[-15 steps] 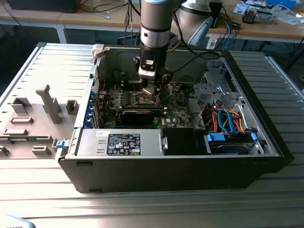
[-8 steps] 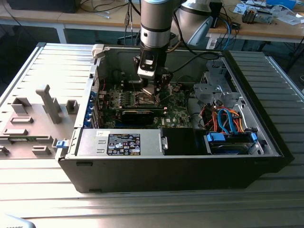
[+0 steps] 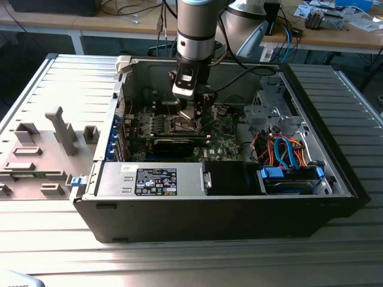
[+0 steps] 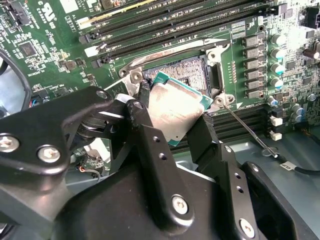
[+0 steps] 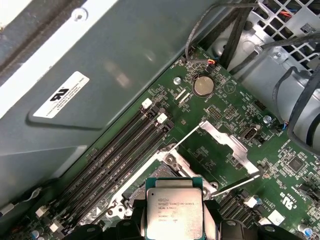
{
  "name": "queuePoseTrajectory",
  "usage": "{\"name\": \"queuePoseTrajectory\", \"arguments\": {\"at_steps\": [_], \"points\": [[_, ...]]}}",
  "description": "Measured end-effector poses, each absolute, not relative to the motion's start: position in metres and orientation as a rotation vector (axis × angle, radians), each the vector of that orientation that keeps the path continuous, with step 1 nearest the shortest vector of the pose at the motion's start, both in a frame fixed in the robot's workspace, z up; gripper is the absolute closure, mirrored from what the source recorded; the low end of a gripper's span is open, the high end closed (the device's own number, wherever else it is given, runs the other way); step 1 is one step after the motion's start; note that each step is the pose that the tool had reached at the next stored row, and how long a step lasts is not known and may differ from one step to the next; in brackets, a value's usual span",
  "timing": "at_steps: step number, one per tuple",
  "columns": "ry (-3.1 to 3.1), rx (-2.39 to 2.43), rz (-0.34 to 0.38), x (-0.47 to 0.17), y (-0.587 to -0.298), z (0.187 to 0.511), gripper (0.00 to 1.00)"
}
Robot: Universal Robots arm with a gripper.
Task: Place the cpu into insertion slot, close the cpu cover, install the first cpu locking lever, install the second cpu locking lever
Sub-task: 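Place the cpu into insertion slot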
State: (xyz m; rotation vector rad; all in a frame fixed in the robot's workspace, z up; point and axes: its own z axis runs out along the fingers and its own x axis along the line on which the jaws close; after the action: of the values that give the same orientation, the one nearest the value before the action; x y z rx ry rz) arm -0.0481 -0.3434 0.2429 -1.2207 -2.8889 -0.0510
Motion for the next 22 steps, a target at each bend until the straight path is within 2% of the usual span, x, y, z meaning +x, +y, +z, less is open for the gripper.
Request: {"name": "queuePoseTrajectory", "arguments": {"at_steps": [22], "points": [[-2.833, -1.349, -0.051, -0.0481, -0.3434, 0.2428, 0.46]]}}
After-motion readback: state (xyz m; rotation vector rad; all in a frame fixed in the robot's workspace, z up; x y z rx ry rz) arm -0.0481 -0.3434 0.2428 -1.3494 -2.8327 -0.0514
